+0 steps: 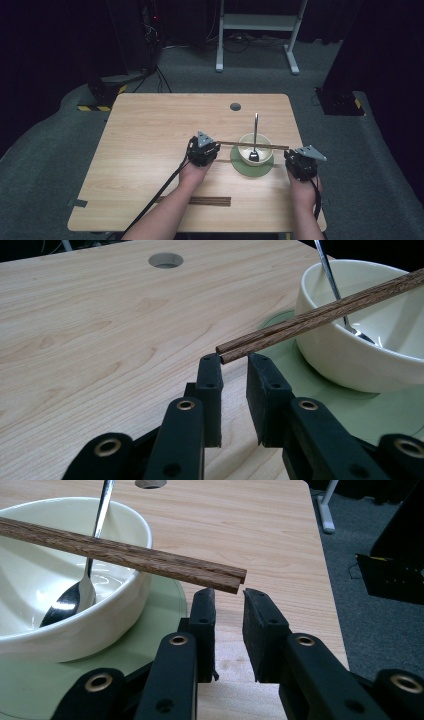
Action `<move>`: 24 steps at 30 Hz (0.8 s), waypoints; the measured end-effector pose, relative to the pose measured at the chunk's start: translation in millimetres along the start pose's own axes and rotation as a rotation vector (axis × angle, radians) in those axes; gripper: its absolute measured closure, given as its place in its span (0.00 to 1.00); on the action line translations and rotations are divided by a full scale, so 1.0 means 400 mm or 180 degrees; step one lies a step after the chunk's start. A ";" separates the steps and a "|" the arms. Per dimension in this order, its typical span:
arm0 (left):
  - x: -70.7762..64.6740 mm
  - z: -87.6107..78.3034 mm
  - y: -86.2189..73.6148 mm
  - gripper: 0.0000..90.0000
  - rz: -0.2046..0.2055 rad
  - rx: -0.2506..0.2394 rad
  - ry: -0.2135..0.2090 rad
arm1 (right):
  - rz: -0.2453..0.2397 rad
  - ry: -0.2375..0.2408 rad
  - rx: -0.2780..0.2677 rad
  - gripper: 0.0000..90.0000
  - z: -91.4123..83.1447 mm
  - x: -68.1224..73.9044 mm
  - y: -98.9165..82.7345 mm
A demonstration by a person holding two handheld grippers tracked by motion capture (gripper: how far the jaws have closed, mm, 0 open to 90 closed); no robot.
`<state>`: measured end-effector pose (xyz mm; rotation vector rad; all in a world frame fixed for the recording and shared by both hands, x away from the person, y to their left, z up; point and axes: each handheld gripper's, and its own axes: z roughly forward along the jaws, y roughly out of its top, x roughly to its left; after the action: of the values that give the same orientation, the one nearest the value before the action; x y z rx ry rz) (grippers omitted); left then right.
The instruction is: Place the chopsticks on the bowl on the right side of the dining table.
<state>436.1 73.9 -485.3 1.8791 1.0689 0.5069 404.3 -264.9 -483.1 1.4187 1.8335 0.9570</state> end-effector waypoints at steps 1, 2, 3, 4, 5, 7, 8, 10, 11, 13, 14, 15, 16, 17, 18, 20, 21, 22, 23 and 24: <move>-0.001 0.000 0.000 0.84 0.0001 0.0001 -0.0001 | 0.0000 0.0000 -0.0002 0.84 0.000 0.000 0.000; -0.002 0.001 0.000 0.84 0.0006 0.0000 0.0002 | 0.0000 -0.0001 -0.0004 0.84 0.000 0.000 0.001; -0.002 0.001 0.000 0.84 0.0008 0.0000 0.0005 | 0.0000 -0.0003 -0.0003 0.84 0.000 0.000 0.001; -0.002 0.001 0.000 0.84 0.0011 0.0006 0.0006 | -0.0002 -0.0001 -0.0002 0.84 0.001 -0.001 0.001; -0.001 0.001 -0.001 0.84 0.0013 0.0010 0.0011 | -0.0002 0.0001 -0.0002 0.84 0.001 -0.001 0.001; -0.001 0.002 -0.001 0.84 0.0011 0.0011 0.0008 | -0.0004 -0.0004 -0.0004 0.84 0.001 0.000 0.001; -0.002 0.001 -0.001 0.84 0.0016 0.0010 0.0013 | -0.0004 -0.0004 -0.0006 0.84 0.001 0.000 0.001; -0.002 0.002 -0.001 0.84 0.0012 0.0006 0.0018 | -0.0003 -0.0001 -0.0012 0.84 0.001 -0.001 0.002; -0.002 0.001 -0.001 0.84 0.0019 0.0013 0.0020 | -0.0002 -0.0002 -0.0013 0.85 0.001 -0.001 0.002; -0.003 0.000 0.000 0.84 0.0014 0.0012 0.0030 | 0.0001 -0.0007 -0.0016 0.85 0.001 -0.002 0.003; -0.002 -0.001 0.000 0.84 0.0024 0.0010 0.0040 | 0.0002 -0.0008 -0.0018 0.85 0.001 -0.002 0.003; -0.002 -0.003 0.001 0.84 0.0025 0.0009 0.0049 | 0.0000 -0.0012 -0.0019 0.85 0.001 -0.002 0.003; -0.001 -0.004 0.001 0.84 0.0023 0.0012 0.0053 | -0.0003 -0.0013 -0.0022 0.85 0.002 -0.002 0.004; 0.000 -0.006 0.001 0.85 0.0032 0.0010 0.0073 | -0.0002 -0.0014 -0.0021 0.85 0.002 -0.002 0.004; 0.000 -0.008 0.001 0.86 0.0047 0.0001 0.0095 | -0.0002 -0.0014 -0.0020 0.85 0.002 -0.002 0.004; -0.004 -0.010 0.001 0.88 0.0085 -0.0006 0.0131 | 0.0002 -0.0014 -0.0019 0.85 0.002 -0.003 0.004; -0.005 -0.010 0.000 0.89 0.0098 0.0000 0.0139 | 0.0004 -0.0013 -0.0021 0.85 0.001 -0.003 0.004; -0.006 -0.010 -0.001 0.89 0.0100 0.0010 0.0144 | 0.0007 -0.0013 -0.0024 0.85 0.001 -0.004 0.004; -0.007 -0.009 -0.002 0.90 0.0093 0.0017 0.0145 | 0.0017 -0.0013 -0.0025 0.85 0.001 -0.004 0.004; -0.007 -0.008 -0.002 0.90 0.0080 0.0027 0.0144 | 0.0016 -0.0011 -0.0026 0.85 0.001 -0.004 0.004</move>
<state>431.8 73.2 -484.2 1.8987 1.0796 0.5625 405.8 -266.2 -481.7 1.4198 1.8223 0.9628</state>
